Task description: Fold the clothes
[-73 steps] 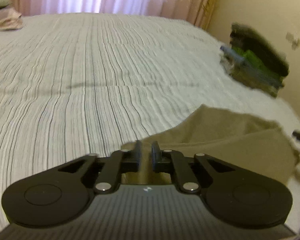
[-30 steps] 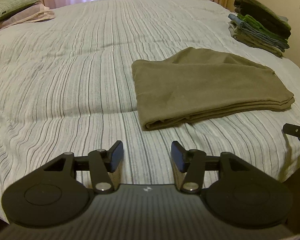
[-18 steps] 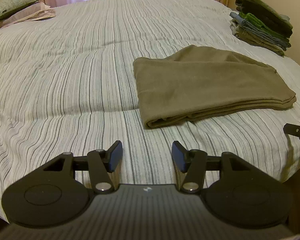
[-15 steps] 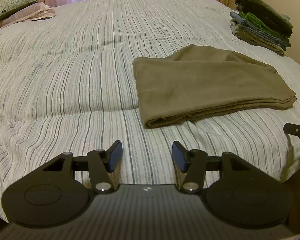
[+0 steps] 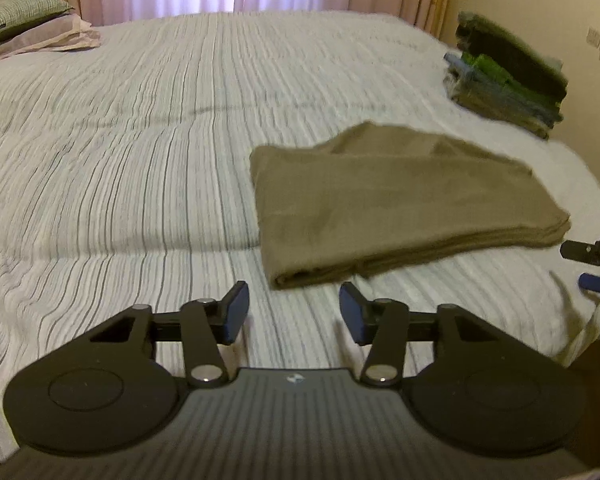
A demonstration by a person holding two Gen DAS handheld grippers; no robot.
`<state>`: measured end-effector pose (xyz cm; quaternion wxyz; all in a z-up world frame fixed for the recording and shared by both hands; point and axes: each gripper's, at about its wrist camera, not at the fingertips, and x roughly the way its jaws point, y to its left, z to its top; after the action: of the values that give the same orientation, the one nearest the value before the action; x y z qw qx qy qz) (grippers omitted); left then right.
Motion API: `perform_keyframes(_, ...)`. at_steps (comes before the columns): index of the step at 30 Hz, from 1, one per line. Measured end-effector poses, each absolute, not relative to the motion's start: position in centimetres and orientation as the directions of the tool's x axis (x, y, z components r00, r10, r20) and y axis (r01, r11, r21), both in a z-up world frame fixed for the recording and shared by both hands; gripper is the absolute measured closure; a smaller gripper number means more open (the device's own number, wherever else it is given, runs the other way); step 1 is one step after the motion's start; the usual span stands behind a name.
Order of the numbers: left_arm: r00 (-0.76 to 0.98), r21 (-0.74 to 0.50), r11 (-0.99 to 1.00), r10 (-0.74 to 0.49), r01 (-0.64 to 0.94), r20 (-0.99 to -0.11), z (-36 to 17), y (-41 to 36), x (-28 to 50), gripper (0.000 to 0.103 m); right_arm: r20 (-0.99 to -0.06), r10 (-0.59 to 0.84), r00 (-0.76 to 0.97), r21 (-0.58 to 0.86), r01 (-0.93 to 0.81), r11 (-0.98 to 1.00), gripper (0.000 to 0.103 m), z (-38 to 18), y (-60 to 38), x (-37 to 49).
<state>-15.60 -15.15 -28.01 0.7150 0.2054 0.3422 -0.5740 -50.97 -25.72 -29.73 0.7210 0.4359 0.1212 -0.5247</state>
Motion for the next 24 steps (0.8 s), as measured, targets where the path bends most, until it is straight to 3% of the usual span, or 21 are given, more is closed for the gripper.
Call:
perform_keyframes(5, 0.070, -0.159, 0.247, -0.719, 0.956, -0.691, -27.6, -16.1, -14.7, 0.071, -0.550, -0.697, 0.460, 0.695, 0.715, -0.077, 0.021, -31.2, -28.9, -54.3)
perform_keyframes(6, 0.063, -0.171, 0.245, -0.724, 0.954, -0.687, -27.6, -16.3, -14.6, 0.072, -0.533, -0.707, 0.464, 0.728, 0.677, -0.104, 0.028, -31.5, -29.5, -54.9)
perform_keyframes(7, 0.056, -0.184, 0.246, -0.728, 0.952, -0.684, -27.6, -16.6, -14.4, 0.073, -0.516, -0.718, 0.468, 0.759, 0.637, -0.130, 0.048, -31.8, -30.2, -55.6)
perform_keyframes(8, 0.045, -0.199, 0.244, -0.732, 0.949, -0.680, -27.7, -16.9, -14.2, 0.074, -0.519, -0.719, 0.463, 0.775, 0.610, -0.166, 0.051, -32.3, -30.9, -56.1)
perform_keyframes(15, -0.018, -0.258, 0.201, -0.756, 0.945, -0.654, -28.1, -18.5, -14.0, 0.078, -0.553, -0.702, 0.449, 0.787, 0.557, -0.264, 0.051, -33.6, -32.9, -57.5)
perform_keyframes(24, -0.069, -0.303, 0.202, -0.720, 0.931, -0.691, -31.3, -20.6, -13.6, 0.081, -0.471, -0.734, 0.490, 0.834, 0.517, -0.191, 0.051, -35.6, -34.0, -57.3)
